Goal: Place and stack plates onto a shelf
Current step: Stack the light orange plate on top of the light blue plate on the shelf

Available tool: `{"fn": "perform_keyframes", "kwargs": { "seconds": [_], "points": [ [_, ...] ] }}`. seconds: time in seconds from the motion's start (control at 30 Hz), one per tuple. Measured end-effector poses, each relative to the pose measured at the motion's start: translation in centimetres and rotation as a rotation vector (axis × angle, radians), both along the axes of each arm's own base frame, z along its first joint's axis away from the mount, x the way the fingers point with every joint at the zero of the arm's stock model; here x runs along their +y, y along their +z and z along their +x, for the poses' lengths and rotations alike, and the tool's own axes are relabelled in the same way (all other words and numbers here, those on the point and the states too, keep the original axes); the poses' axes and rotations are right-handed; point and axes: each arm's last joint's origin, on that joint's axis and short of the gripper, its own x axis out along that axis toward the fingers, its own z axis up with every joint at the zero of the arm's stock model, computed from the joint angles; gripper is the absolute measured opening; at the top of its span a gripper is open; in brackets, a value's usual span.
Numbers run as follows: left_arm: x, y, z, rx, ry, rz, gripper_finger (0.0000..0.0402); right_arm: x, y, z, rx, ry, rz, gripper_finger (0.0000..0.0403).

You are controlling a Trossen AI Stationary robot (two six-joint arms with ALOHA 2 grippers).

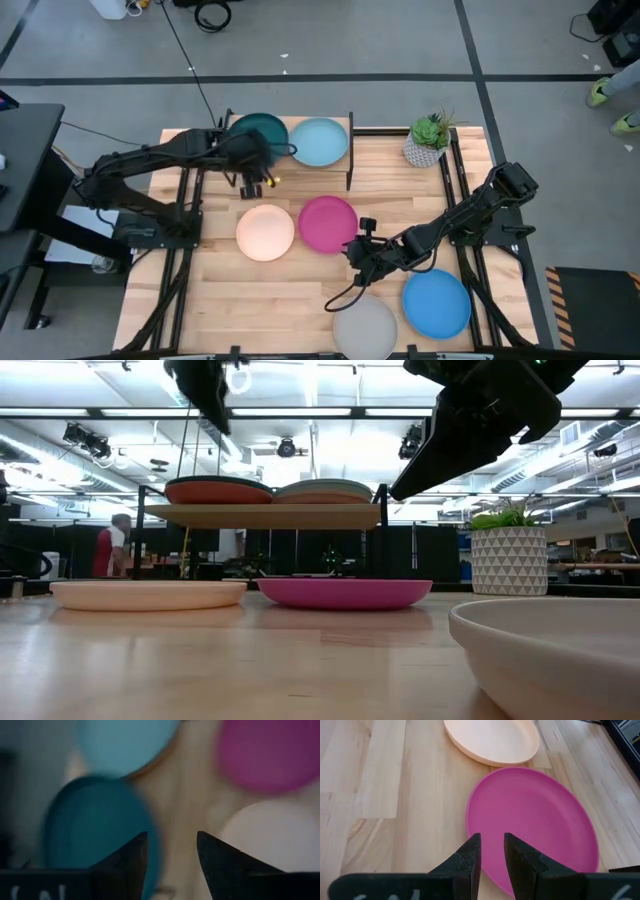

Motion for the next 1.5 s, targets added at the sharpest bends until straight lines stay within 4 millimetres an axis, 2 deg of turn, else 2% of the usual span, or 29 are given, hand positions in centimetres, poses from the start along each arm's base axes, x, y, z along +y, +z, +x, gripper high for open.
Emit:
{"fn": "perform_keyframes", "kwargs": {
  "seconds": [0.13, 0.23, 0.43, 0.6, 0.73, 0.83, 1.0, 1.17, 1.33, 1.5],
  "points": [
    [-3.5, 0.4, 0.5, -0.112, -0.069, -0.198, 0.0160, 0.0, 0.0, 0.0, 0.001, 0.003, -0.003, 0.0091],
    [-6.8, -1.1, 0.6, -0.094, -0.049, -0.294, 0.0154, 0.0, 0.0, 0.0, 0.002, 0.003, -0.003, 0.0091],
    [-12.8, -7.5, 0.1, -0.039, -0.053, -0.398, 0.0151, 0.0, 0.0, 0.0, 0.002, 0.004, -0.002, 0.0091],
    [-16.0, -11.9, -1.0, -0.084, 0.003, -0.494, 0.0150, 0.0, 0.0, 0.1, -0.005, 0.006, 0.000, 0.0091],
    [-17.3, -14.4, -1.9, -0.103, 0.040, -0.491, 0.0150, 0.0, 0.1, 0.2, -0.014, 0.010, 0.006, 0.0091],
    [-18.2, -15.9, -1.8, -0.068, 0.071, -0.450, 0.0150, -0.1, 0.2, 0.4, -0.020, 0.024, 0.014, 0.0091],
    [-20.2, -17.8, 0.1, -0.004, 0.065, -0.400, 0.0150, -0.3, 0.2, 0.5, -0.022, 0.030, 0.010, 0.0091],
    [-21.0, -19.6, 1.7, 0.089, 0.063, -0.304, 0.0150, -0.2, 0.3, 0.5, -0.023, 0.035, 0.017, 0.0091],
    [-21.1, -20.4, 2.2, 0.141, 0.025, -0.173, 0.0150, -0.1, 0.2, 0.5, -0.018, 0.047, 0.028, 0.0091],
    [-21.0, -20.5, 2.3, 0.137, 0.004, -0.120, 0.0150, -0.1, 0.2, 0.5, -0.018, 0.047, 0.028, 0.0091]
  ]
}}
